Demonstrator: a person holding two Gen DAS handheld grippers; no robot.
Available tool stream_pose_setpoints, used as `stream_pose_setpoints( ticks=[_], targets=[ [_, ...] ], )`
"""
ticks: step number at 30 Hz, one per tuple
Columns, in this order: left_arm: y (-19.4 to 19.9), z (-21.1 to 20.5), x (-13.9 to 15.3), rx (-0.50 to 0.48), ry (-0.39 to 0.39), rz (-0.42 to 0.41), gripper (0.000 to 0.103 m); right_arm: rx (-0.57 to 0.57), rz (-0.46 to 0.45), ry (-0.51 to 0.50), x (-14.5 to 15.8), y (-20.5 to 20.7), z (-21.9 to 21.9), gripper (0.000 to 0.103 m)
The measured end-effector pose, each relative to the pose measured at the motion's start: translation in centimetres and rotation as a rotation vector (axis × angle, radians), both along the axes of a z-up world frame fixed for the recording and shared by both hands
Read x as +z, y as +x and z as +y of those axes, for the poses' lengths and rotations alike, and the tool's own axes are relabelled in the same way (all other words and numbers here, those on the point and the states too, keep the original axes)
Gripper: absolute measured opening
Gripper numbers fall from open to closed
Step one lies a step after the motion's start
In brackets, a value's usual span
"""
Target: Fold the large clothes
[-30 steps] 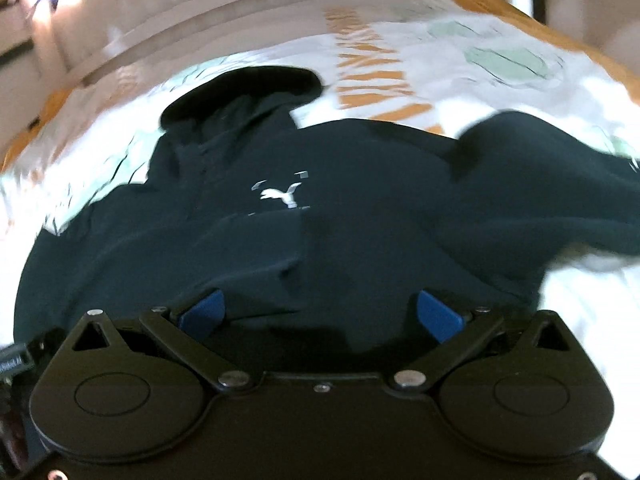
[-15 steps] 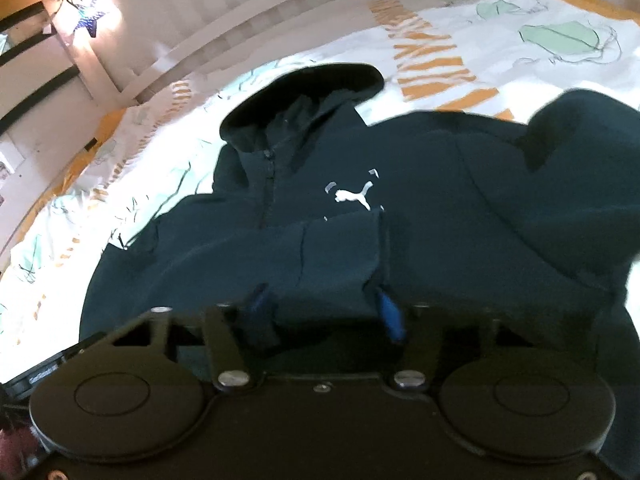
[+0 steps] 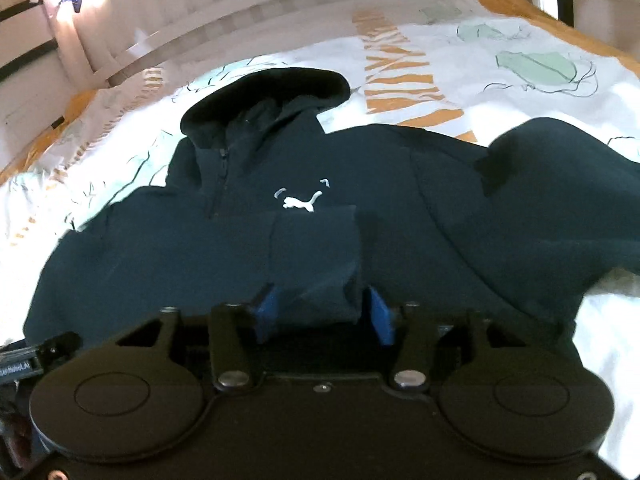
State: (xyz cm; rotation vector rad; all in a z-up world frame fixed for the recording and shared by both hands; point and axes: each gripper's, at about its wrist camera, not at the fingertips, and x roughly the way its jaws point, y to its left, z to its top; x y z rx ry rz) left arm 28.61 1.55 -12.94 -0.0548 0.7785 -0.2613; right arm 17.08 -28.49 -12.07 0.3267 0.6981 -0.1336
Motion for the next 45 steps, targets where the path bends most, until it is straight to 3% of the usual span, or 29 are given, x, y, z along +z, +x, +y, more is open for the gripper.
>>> stream_pose_setpoints(
  ticks=[7, 9, 13, 18, 26, 30, 35, 40, 45],
  targets=[
    [-0.2, -0.6, -0.1, -0.002, 0.04, -0.01, 0.103, 0.023, -0.06, -0.084, -0.8, -0.9, 1.2, 0.07],
    [-0.2, -0.6, -0.2, -0.003, 0.037, -0.01, 0.103, 0.027, -0.054, -0.067, -0.4, -1.0, 0.9, 0.071],
    [-0.4, -0.8, -0.3, -0.002, 0.04, -0.011, 0.103, 0.014, -0.082, 0.059, 0.9, -3.2, -1.0, 0.073],
    [-0.5, -0.8, 0.4, 0.002, 0.057, -0.011, 0.103, -0.02, -0.112, 0.002, 2.8, -7.4, -4.0, 0.076],
    [-2.5, -4.6, 5.0, -0.052, 0.042, -0.119, 0.102, -0.242, -0.064, -0.023, 3.5, -11.5, -12.9, 0.077],
    [-2.7, -7.7, 6.3, -0.087, 0.01, -0.134, 0.102, -0.369, -0.054, -0.058, 4.3, -12.7, -17.2, 0.077],
    [-4.7, -10.3, 7.3, -0.119, 0.031, -0.215, 0.102, -0.515, -0.026, -0.118, 4.7, -13.8, -22.9, 0.077],
    [-5.5, -10.9, 6.8, -0.157, 0.063, -0.201, 0.102, -0.618, 0.02, -0.042, 3.3, -14.3, -27.9, 0.077],
    [-5.9, -11.1, 6.3, -0.178, 0.064, -0.171, 0.102, -0.658, 0.031, 0.063, 1.3, -13.8, -30.0, 0.077]
  ],
)
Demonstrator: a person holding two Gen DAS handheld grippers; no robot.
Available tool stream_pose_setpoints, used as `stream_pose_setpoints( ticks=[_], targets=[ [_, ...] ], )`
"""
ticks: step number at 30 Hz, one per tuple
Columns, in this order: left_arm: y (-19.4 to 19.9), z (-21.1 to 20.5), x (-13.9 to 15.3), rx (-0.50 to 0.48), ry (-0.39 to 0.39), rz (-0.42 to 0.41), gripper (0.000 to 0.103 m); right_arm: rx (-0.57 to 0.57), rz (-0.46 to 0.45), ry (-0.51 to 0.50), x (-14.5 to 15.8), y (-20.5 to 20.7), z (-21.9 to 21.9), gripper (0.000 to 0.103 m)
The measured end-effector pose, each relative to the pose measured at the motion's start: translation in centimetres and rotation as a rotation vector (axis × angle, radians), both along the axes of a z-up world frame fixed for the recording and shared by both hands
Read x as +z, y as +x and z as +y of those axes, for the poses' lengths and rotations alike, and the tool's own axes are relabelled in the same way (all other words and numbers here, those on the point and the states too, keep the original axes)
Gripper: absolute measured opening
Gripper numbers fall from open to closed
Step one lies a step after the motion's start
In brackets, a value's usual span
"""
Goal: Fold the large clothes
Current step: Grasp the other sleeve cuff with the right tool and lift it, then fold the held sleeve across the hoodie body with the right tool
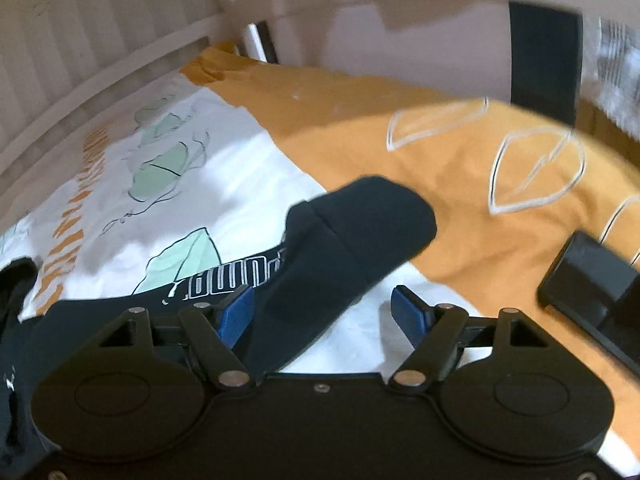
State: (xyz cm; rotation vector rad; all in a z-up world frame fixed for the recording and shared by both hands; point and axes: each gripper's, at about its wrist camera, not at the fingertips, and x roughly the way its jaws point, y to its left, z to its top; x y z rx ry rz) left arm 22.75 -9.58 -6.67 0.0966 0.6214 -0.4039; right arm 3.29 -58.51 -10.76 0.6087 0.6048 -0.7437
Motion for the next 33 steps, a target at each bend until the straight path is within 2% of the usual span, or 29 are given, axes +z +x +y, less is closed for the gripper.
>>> stream_pose_setpoints(
  ticks=[2, 3, 4, 6, 8, 11, 14, 16, 18, 22, 25, 27, 30, 32, 33],
  targets=[
    [0.3, -0.8, -0.2, -0.028, -0.001, 0.011, 0.103, -0.006, -0.019, 0.034, -0.7, 0.2, -0.4, 0.077],
    [0.4, -1.3, -0.3, -0.041, -0.003, 0.015, 0.103, -0.005, -0.029, 0.045, -0.9, 0.3, -0.5, 0.071],
    [0.7, -1.9, -0.4, -0.055, -0.006, 0.018, 0.103, -0.004, -0.037, 0.047, -1.0, 0.4, -0.4, 0.054],
    [1.1, -3.2, -0.7, -0.082, -0.016, 0.027, 0.103, -0.014, -0.035, 0.033, -1.0, 0.8, -0.5, 0.035],
    [1.8, -4.7, -1.1, -0.115, -0.028, 0.04, 0.103, 0.0, -0.051, 0.006, -0.5, 1.0, -0.3, 0.023],
    [2.6, -6.8, -2.2, -0.147, -0.024, 0.055, 0.103, 0.026, -0.067, -0.056, 1.3, 1.6, 0.5, 0.021],
    [3.5, -8.7, -4.0, -0.166, 0.022, 0.079, 0.103, 0.063, -0.108, -0.118, 4.0, 2.3, 1.7, 0.021],
    [4.3, -9.6, -5.7, -0.176, 0.06, 0.138, 0.103, 0.103, -0.138, -0.161, 6.0, 3.1, 2.8, 0.021],
    [4.1, -9.7, -6.0, -0.182, 0.066, 0.11, 0.103, 0.163, -0.168, -0.208, 8.3, 4.2, 4.4, 0.02],
    [4.4, -8.5, -5.4, -0.205, 0.026, 0.146, 0.103, 0.304, -0.244, -0.3, 12.6, 6.6, 8.8, 0.02],
    [4.6, -6.9, -4.6, -0.215, -0.039, 0.177, 0.103, 0.42, -0.319, -0.331, 15.1, 8.8, 13.2, 0.02],
    [4.9, -5.4, -4.3, -0.203, -0.073, 0.203, 0.103, 0.512, -0.362, -0.325, 16.0, 10.7, 16.3, 0.02],
    [4.8, -2.9, -3.8, -0.172, -0.09, 0.215, 0.103, 0.607, -0.382, -0.286, 15.7, 13.1, 20.2, 0.021],
    [4.8, -1.4, -3.6, -0.152, -0.093, 0.209, 0.103, 0.626, -0.367, -0.253, 14.5, 14.3, 21.7, 0.022],
    [5.0, -0.8, -3.7, -0.143, -0.091, 0.207, 0.103, 0.634, -0.337, -0.249, 13.5, 14.8, 22.4, 0.026]
  ],
)
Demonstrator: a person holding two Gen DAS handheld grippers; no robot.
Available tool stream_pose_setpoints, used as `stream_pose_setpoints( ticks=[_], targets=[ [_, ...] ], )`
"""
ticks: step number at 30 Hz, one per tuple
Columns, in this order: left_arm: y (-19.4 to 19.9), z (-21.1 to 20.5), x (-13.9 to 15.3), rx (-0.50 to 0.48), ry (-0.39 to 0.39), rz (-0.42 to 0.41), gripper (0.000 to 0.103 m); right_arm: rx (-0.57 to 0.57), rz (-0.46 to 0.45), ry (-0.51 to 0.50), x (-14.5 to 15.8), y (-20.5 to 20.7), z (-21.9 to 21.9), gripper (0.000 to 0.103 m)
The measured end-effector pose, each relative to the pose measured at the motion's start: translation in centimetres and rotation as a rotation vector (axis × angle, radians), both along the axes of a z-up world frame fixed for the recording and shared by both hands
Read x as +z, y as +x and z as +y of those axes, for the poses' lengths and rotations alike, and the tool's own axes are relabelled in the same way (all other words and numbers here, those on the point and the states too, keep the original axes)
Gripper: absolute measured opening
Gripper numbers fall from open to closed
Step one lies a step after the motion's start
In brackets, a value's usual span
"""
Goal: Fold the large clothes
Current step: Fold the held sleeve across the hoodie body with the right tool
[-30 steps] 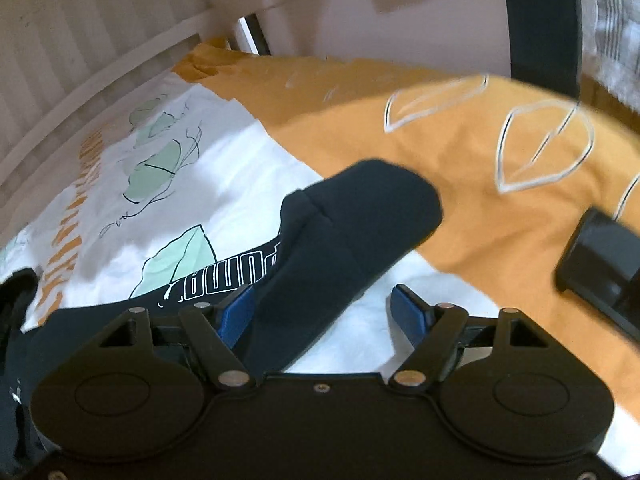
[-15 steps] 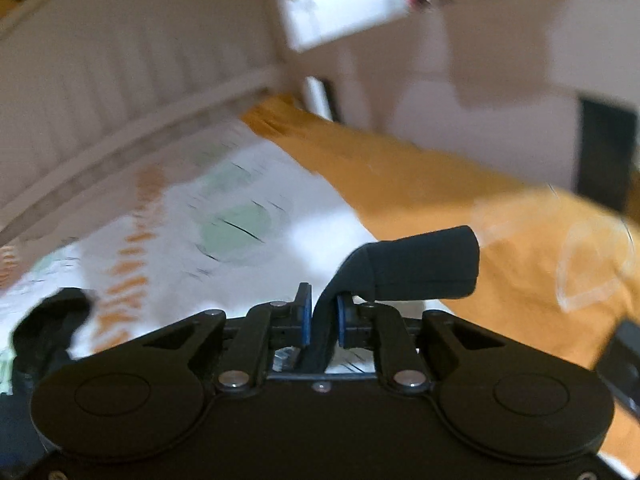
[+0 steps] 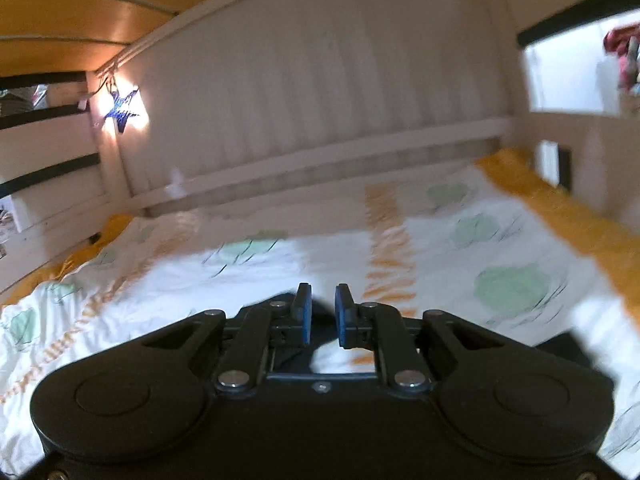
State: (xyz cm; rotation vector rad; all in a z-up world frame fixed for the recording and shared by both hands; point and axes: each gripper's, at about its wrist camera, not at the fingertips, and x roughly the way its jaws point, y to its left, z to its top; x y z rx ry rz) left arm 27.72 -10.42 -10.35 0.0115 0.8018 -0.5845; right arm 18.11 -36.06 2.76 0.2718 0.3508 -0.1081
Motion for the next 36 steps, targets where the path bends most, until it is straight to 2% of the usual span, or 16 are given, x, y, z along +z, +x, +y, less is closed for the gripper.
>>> stream_pose_setpoints(
  ticks=[2, 4, 8, 11, 12, 13, 14, 15, 17, 19, 23, 29, 32, 34, 35, 36],
  targets=[
    [0.4, 0.9, -0.4, 0.02, 0.01, 0.009, 0.103, -0.001, 0.061, -0.026, -1.8, 0.6, 0.8, 0.031],
    [0.6, 1.3, -1.1, 0.027, 0.014, 0.01, 0.103, -0.003, 0.114, -0.051, -3.6, 0.7, 1.1, 0.054],
    [-0.4, 0.5, -2.0, 0.018, 0.068, -0.072, 0.103, -0.071, 0.189, -0.158, -6.4, -0.4, 0.5, 0.057],
    [-1.0, 0.0, -2.2, 0.017, 0.11, -0.121, 0.103, -0.168, 0.19, -0.21, -7.2, -1.9, -1.6, 0.067],
    [-1.0, 0.1, -2.2, 0.018, 0.109, -0.12, 0.103, -0.206, 0.174, -0.228, -7.3, -2.4, -2.3, 0.077],
    [-0.8, 0.2, -2.3, 0.017, 0.103, -0.116, 0.103, -0.253, 0.153, -0.26, -7.4, -2.7, -2.9, 0.093],
    [-0.7, 0.4, -2.3, 0.017, 0.095, -0.113, 0.103, -0.312, 0.127, -0.308, -7.6, -2.9, -3.4, 0.1],
    [-0.8, 0.5, -2.4, 0.017, 0.09, -0.114, 0.103, -0.363, 0.105, -0.354, -7.8, -2.9, -3.7, 0.102],
    [-0.9, 0.6, -2.5, 0.017, 0.09, -0.119, 0.103, -0.421, 0.131, -0.401, -8.2, -2.1, -5.0, 0.102],
    [-1.0, 0.5, -2.5, 0.017, 0.095, -0.125, 0.103, -0.41, 0.194, -0.38, -8.3, -1.1, -6.7, 0.102],
    [-1.1, 0.6, -2.6, 0.017, 0.093, -0.13, 0.103, -0.421, 0.256, -0.381, -9.0, 1.5, -9.3, 0.102],
    [-1.1, 0.6, -2.8, 0.018, 0.086, -0.135, 0.103, -0.391, 0.406, -0.37, -13.0, 5.7, -11.9, 0.097],
    [-1.1, 0.7, -2.8, 0.019, 0.081, -0.134, 0.103, -0.364, 0.483, -0.309, -14.7, 7.0, -13.1, 0.077],
    [-1.0, 0.8, -2.8, 0.019, 0.078, -0.133, 0.103, -0.357, 0.495, -0.239, -15.3, 6.8, -13.9, 0.063],
    [-1.0, 0.8, -2.8, 0.019, 0.078, -0.134, 0.103, -0.367, 0.486, -0.206, -15.4, 6.4, -14.4, 0.06],
    [-1.0, 0.8, -2.8, 0.019, 0.077, -0.134, 0.103, -0.389, 0.482, -0.19, -15.4, 6.0, -14.7, 0.048]
  ],
)
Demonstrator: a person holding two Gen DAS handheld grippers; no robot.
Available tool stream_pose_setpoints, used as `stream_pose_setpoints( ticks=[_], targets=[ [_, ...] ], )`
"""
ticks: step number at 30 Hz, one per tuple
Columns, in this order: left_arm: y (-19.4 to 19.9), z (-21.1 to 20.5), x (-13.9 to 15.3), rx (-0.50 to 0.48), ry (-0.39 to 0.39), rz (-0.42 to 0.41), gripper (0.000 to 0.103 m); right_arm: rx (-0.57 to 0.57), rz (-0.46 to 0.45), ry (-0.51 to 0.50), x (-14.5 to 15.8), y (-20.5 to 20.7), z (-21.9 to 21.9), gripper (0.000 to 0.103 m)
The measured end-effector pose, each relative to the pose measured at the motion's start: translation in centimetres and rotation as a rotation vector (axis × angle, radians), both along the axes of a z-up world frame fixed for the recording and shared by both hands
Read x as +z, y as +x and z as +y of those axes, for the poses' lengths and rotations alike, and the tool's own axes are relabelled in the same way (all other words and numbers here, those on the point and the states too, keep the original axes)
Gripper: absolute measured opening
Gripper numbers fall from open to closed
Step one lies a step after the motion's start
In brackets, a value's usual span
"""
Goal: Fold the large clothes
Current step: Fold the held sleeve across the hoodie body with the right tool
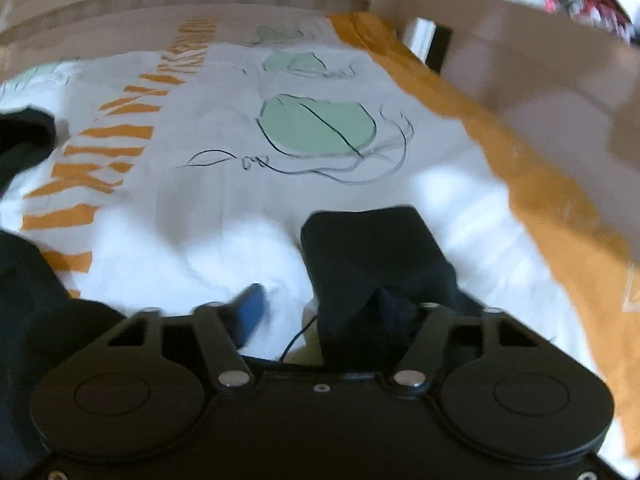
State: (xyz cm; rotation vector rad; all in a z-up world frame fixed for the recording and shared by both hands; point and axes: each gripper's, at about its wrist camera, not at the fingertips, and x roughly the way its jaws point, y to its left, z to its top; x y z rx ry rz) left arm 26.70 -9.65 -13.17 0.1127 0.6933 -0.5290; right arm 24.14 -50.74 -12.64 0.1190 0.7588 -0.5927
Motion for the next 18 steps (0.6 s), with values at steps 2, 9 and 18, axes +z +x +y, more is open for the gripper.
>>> stream_pose_setpoints(
  ticks=[2, 9, 18],
  targets=[
    [0.0, 0.0, 0.0, 0.0, 0.0, 0.0, 0.103, -0.025, -0.021, 0.026, 0.2, -0.8, -0.8, 0.035],
    [0.0, 0.0, 0.0, 0.0, 0.002, 0.001, 0.103, 0.011, -0.242, 0.069, 6.1, -5.3, 0.1, 0.023],
    [0.6, 0.2, 0.6, -0.009, -0.008, 0.044, 0.103, 0.301, -0.49, 0.139, 15.9, -8.3, 10.5, 0.023]
  ],
)
